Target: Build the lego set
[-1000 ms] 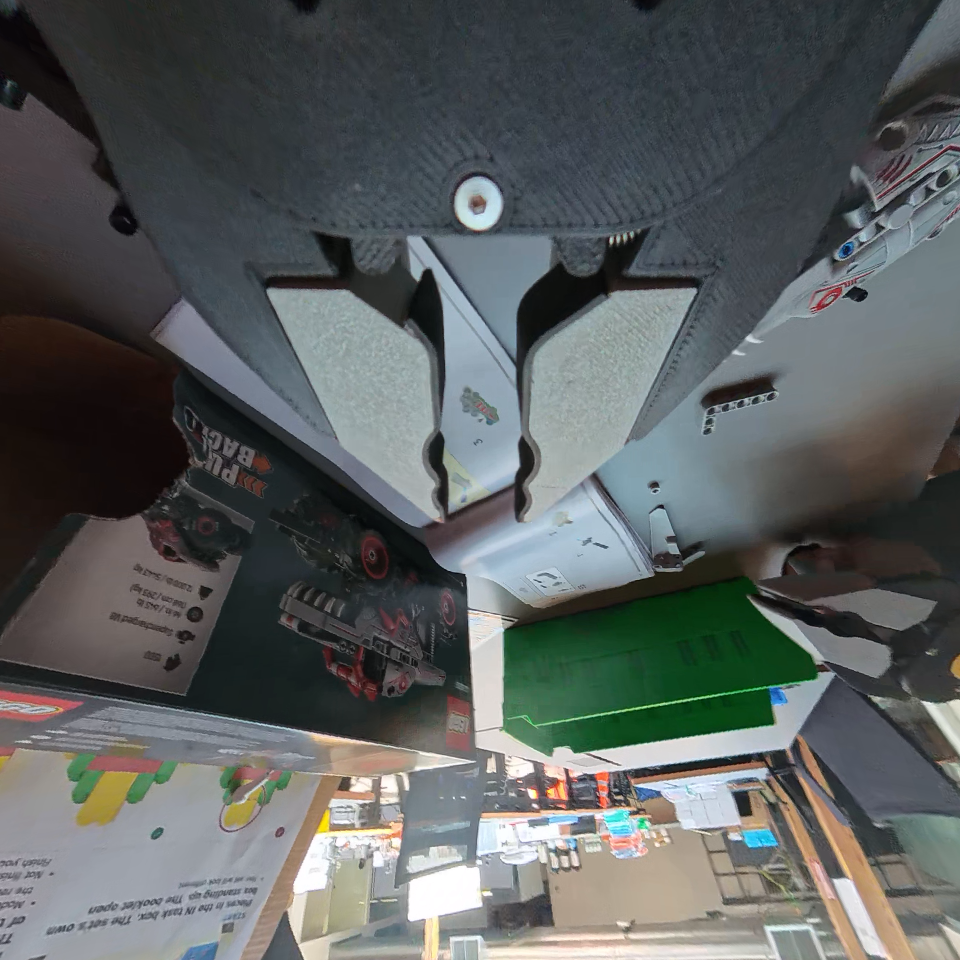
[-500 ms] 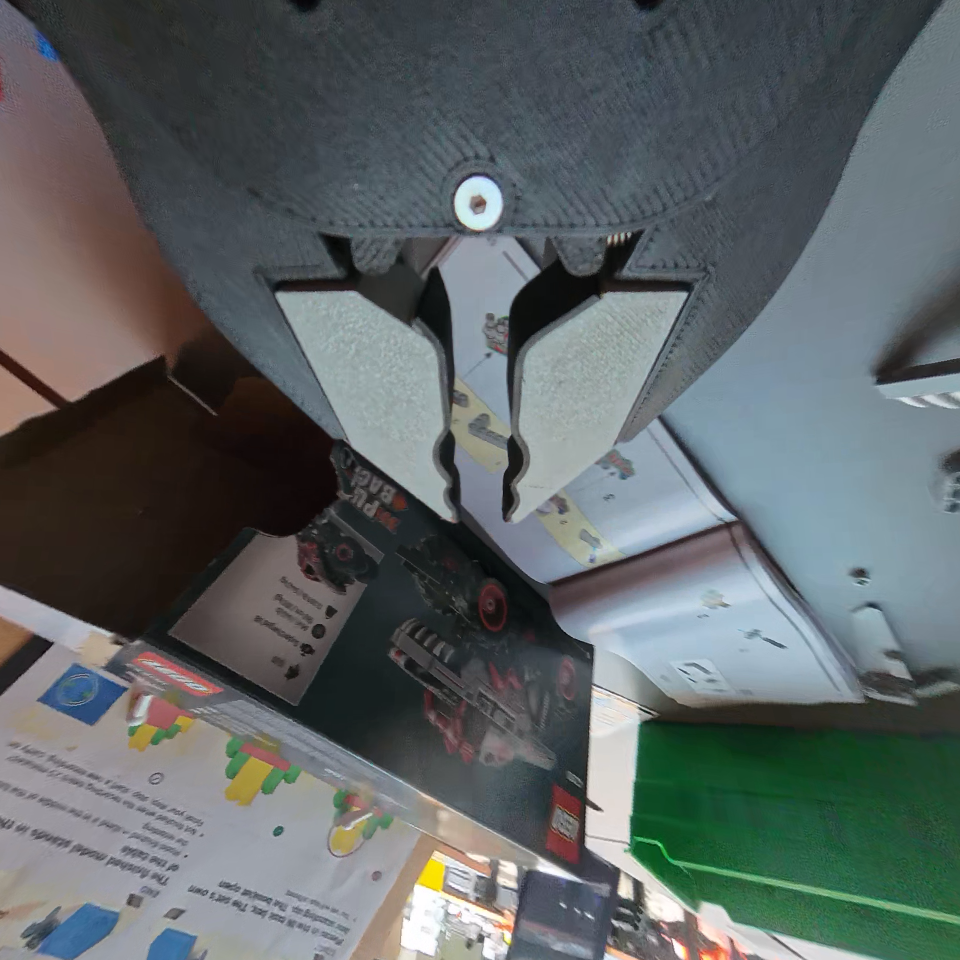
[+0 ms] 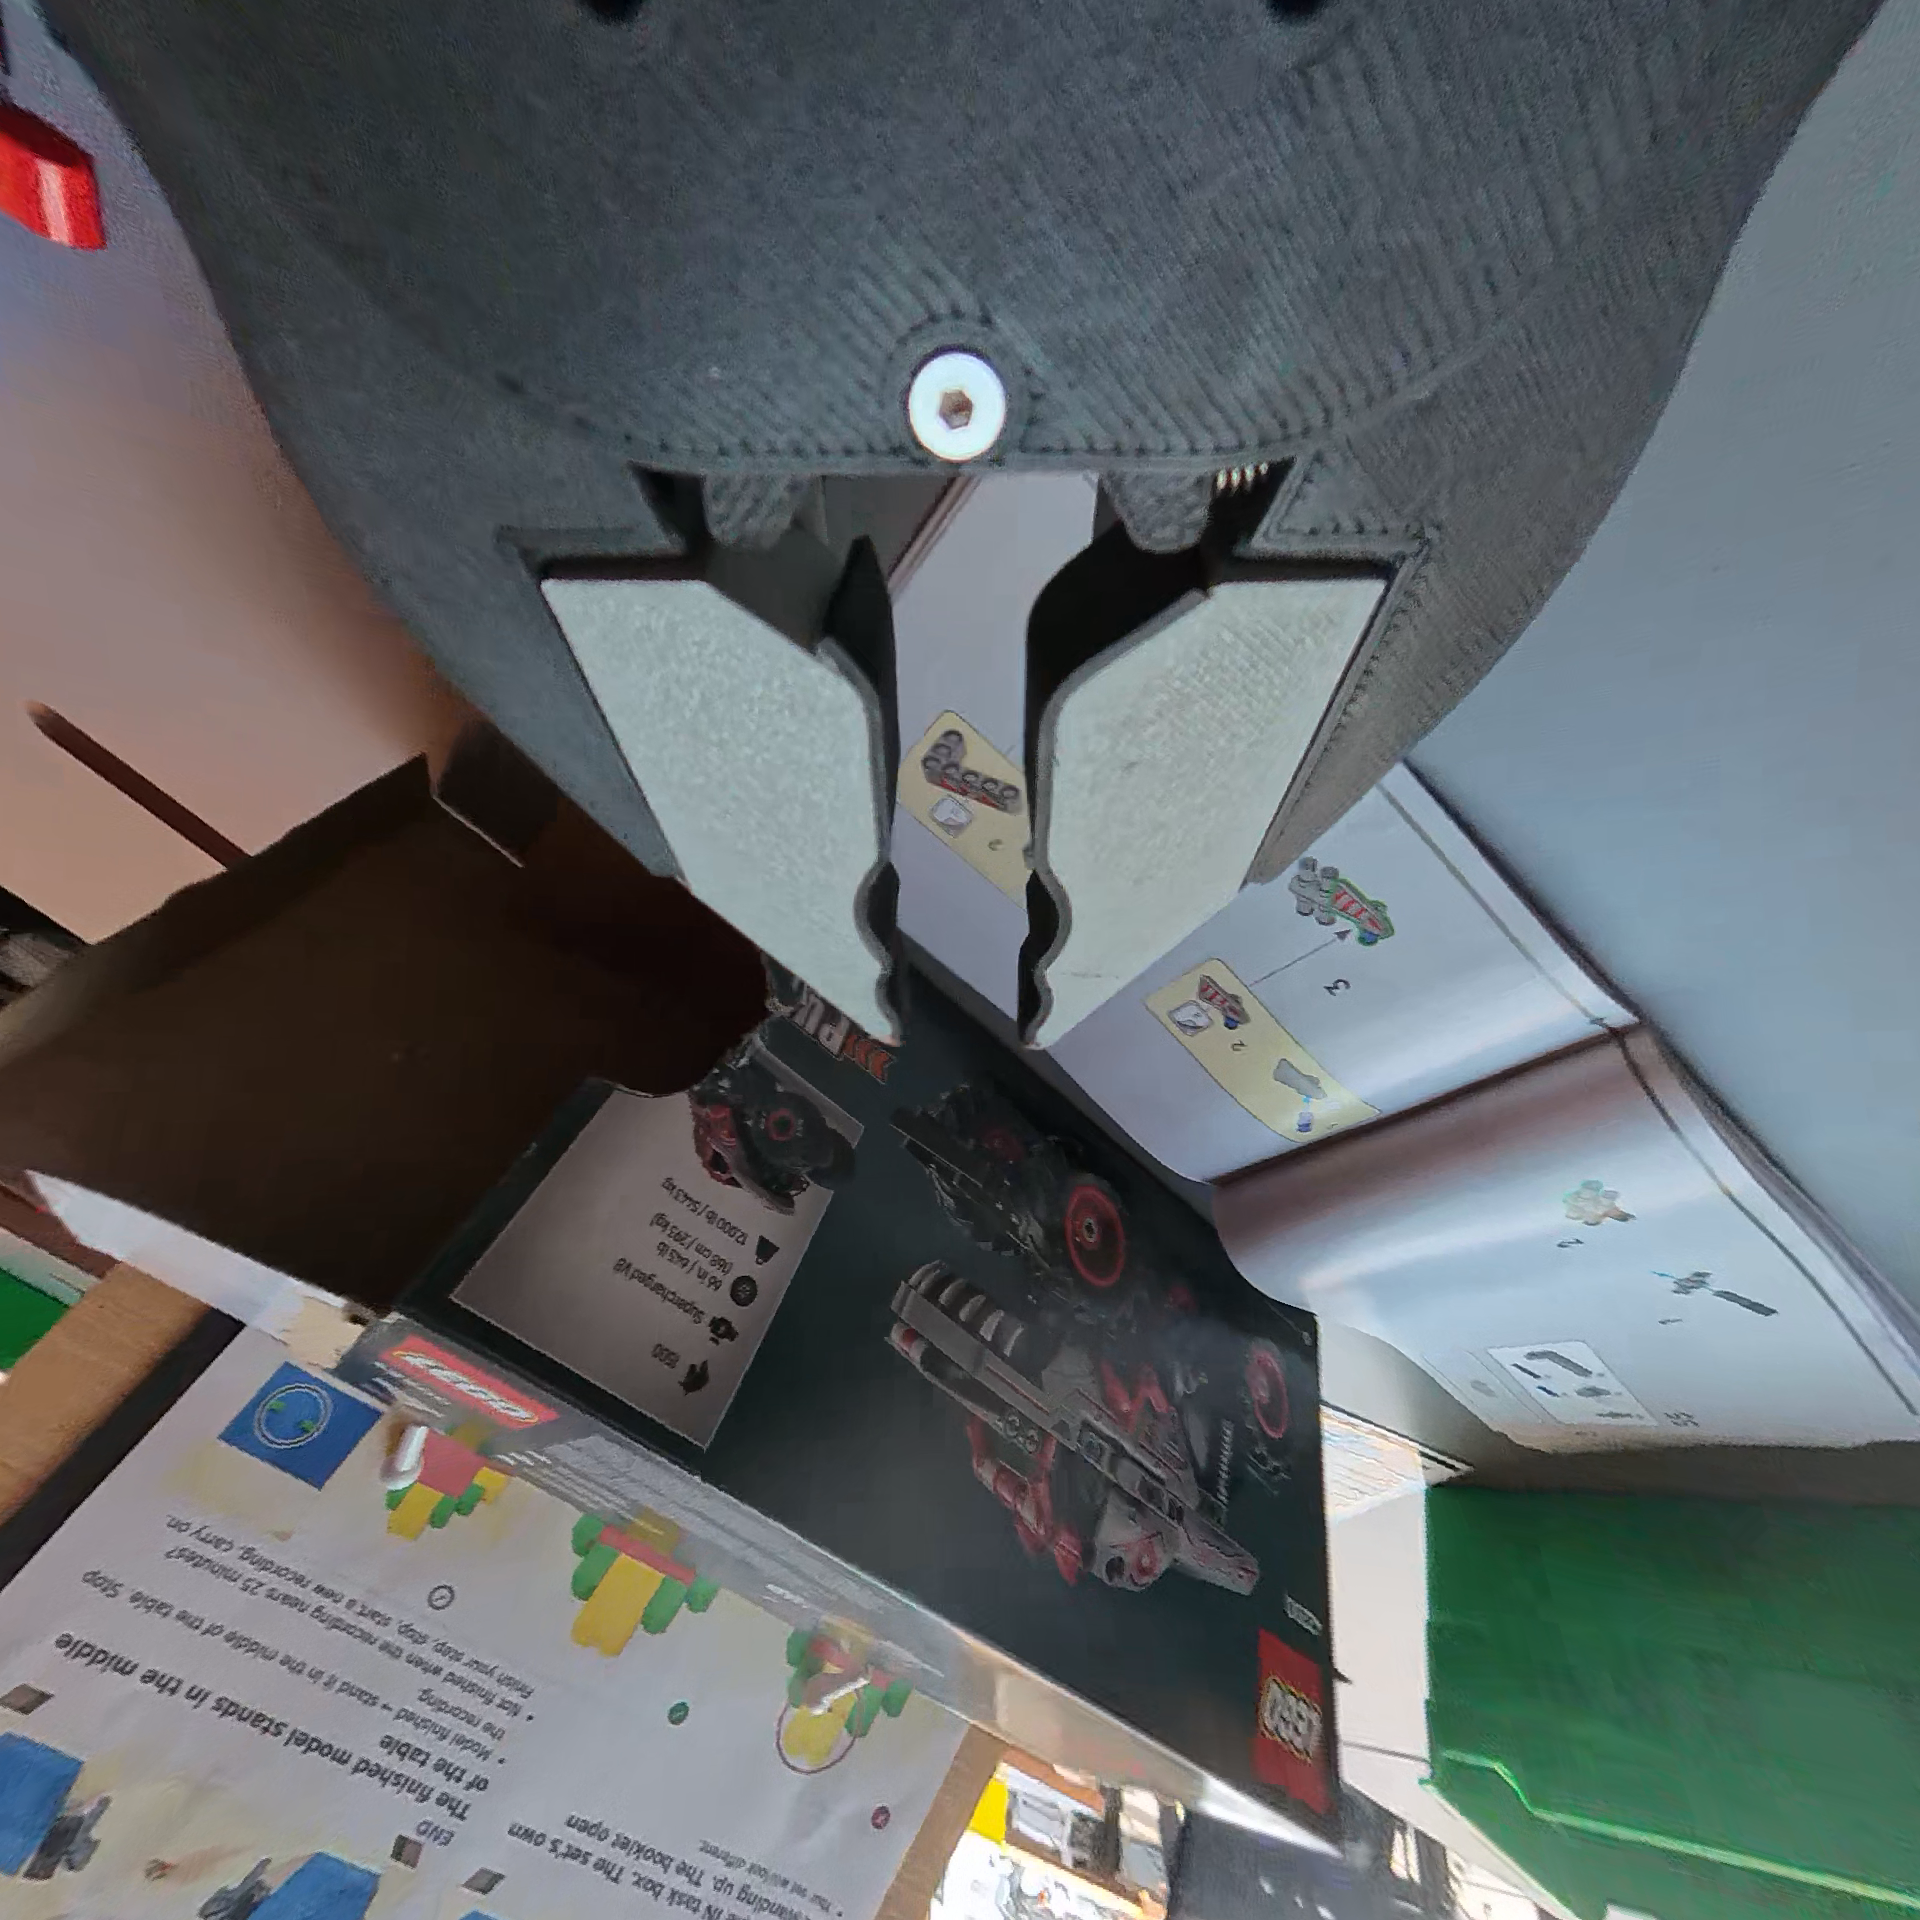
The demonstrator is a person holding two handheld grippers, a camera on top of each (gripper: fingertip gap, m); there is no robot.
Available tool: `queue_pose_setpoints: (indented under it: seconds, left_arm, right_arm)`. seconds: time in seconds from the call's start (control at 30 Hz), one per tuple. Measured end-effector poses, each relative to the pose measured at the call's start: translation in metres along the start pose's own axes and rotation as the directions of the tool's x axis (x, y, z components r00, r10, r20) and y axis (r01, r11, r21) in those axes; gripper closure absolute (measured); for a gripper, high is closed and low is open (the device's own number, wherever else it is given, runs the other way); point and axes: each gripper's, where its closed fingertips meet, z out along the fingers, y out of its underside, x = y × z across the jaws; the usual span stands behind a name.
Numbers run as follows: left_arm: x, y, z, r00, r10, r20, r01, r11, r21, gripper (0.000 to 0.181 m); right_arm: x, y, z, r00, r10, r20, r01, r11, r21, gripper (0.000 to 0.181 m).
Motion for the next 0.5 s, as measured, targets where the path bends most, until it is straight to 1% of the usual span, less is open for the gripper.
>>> queue_pose_setpoints:
  seconds: [0.03, 0.13, 0.27, 0.33, 0.43, 0.5]
  left_arm:
    - [-0.001, 0.001, 0.001, 1.000, 0.001, 0.011, -0.001, 1.000, -0.011, 0.148]
    - [-0.001, 0.004, 0.002, 0.999, 0.023, 0.029, -0.022, 0.999, -0.033, 0.142]
    - [-0.001, 0.005, 0.000, 0.998, 0.038, 0.052, -0.036, 0.999, -0.038, 0.143]
    - [-0.003, 0.007, 0.001, 0.999, 0.020, 0.047, -0.018, 0.999, -0.048, 0.149]
    - [-0.009, 0.013, 0.004, 0.998, -0.047, 0.045, 0.051, 0.995, -0.084, 0.145]
    - [-0.011, 0.012, 0.003, 0.996, -0.082, 0.042, 0.084, 0.994, -0.074, 0.144]
  right_arm:
    - [-0.004, -0.004, -0.002, 1.000, 0.011, 0.023, -0.012, 1.000, 0.025, 0.165]
    - [-0.021, -0.013, -0.004, 0.992, 0.029, 0.121, -0.038, 0.997, 0.072, 0.166]
    - [-0.045, -0.016, -0.003, 0.964, 0.036, 0.263, -0.057, 0.996, 0.075, 0.164]
    - [-0.051, -0.016, -0.005, 0.956, 0.026, 0.292, -0.051, 0.996, 0.076, 0.163]
    - [-0.055, -0.016, -0.006, 0.952, 0.015, 0.305, -0.040, 0.996, 0.077, 0.164]
    - [-0.055, -0.017, -0.006, 0.950, 0.028, 0.311, -0.055, 0.996, 0.076, 0.163]
